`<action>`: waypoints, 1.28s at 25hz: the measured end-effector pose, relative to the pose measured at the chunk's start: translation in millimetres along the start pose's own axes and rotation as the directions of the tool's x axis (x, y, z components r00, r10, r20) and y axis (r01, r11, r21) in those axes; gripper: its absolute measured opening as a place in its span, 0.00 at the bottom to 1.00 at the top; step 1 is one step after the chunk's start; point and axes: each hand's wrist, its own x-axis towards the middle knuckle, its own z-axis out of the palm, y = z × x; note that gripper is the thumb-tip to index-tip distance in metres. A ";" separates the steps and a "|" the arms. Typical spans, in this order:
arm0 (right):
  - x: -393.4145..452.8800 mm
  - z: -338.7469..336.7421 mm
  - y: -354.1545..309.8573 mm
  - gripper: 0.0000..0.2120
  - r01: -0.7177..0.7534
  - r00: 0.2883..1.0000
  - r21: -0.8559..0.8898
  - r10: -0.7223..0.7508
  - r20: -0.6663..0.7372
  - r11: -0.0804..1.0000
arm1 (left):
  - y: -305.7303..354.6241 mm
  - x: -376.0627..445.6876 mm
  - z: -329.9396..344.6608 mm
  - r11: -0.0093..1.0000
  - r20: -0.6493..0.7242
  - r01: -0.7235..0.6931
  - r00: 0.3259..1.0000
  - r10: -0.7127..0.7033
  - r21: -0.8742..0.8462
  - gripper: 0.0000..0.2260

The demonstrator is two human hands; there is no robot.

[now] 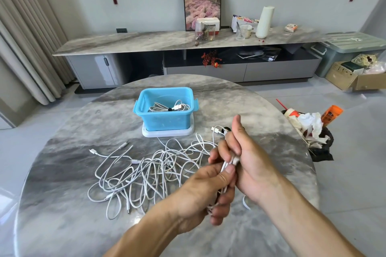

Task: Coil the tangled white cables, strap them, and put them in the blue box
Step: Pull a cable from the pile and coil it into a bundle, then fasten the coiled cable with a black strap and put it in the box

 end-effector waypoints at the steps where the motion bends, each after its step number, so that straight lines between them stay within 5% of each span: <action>1: 1.6 -0.2 -0.1 0.27 -0.013 1.000 -0.005 0.013 -0.016 1.000 | 1.2 0.4 0.3 1.000 -0.040 0.011 0.999 -0.011 0.005 0.14; 6: 6.8 -0.5 9.2 0.23 -0.019 0.983 0.004 0.020 -0.182 1.000 | -1.8 5.3 6.3 0.998 -0.166 0.057 0.985 -0.051 0.038 0.17; 10: 6.3 -5.2 2.6 0.28 0.003 0.992 -0.062 -0.011 -0.128 0.998 | -0.5 5.4 6.6 0.987 -0.061 0.126 0.989 -0.132 -0.096 0.17; 15: 3.1 -11.8 -4.4 0.30 0.026 0.994 -0.041 -0.030 -0.103 0.999 | -8.6 7.0 1.6 0.979 0.065 0.047 0.997 -0.035 -0.198 0.13; 21: 1.4 -12.1 -6.2 0.31 0.072 0.994 -0.013 -0.072 -0.085 0.997 | -10.1 4.9 15.4 0.994 -0.033 0.045 0.998 -0.049 -0.103 0.14; 23: 0.8 -18.4 -11.7 0.29 0.067 0.996 -0.164 -0.077 -0.054 0.984 | -10.0 5.9 13.1 0.997 -0.148 -0.005 0.989 -0.007 -0.081 0.14; 25: 2.9 -33.3 -18.3 0.24 0.114 0.974 -0.531 -0.199 -0.106 0.840 | -7.8 6.5 3.2 0.997 -0.265 -0.047 0.964 0.028 -0.065 0.14; 26: 2.4 -43.9 -20.8 0.18 0.102 0.948 -0.733 -0.288 -0.133 0.673 | -6.6 6.5 -1.7 0.995 -0.314 -0.059 0.949 0.033 -0.076 0.14; 28: 0.1 -66.6 -20.0 0.11 -0.033 0.949 -0.989 -0.305 -0.077 0.147 | -3.7 6.8 -7.6 0.990 -0.367 -0.081 0.930 0.035 -0.111 0.15; 30: -3.8 -86.1 -8.4 0.05 -0.071 0.991 -0.964 -0.129 -0.039 -0.258 | -2.5 8.7 -5.8 0.989 -0.373 -0.091 0.927 0.040 -0.120 0.15; 32: -8.4 -101.0 7.1 0.04 -0.001 1.000 -0.936 0.017 -0.008 -0.351 | -4.1 9.6 -2.0 0.989 -0.370 -0.090 0.928 0.040 -0.118 0.14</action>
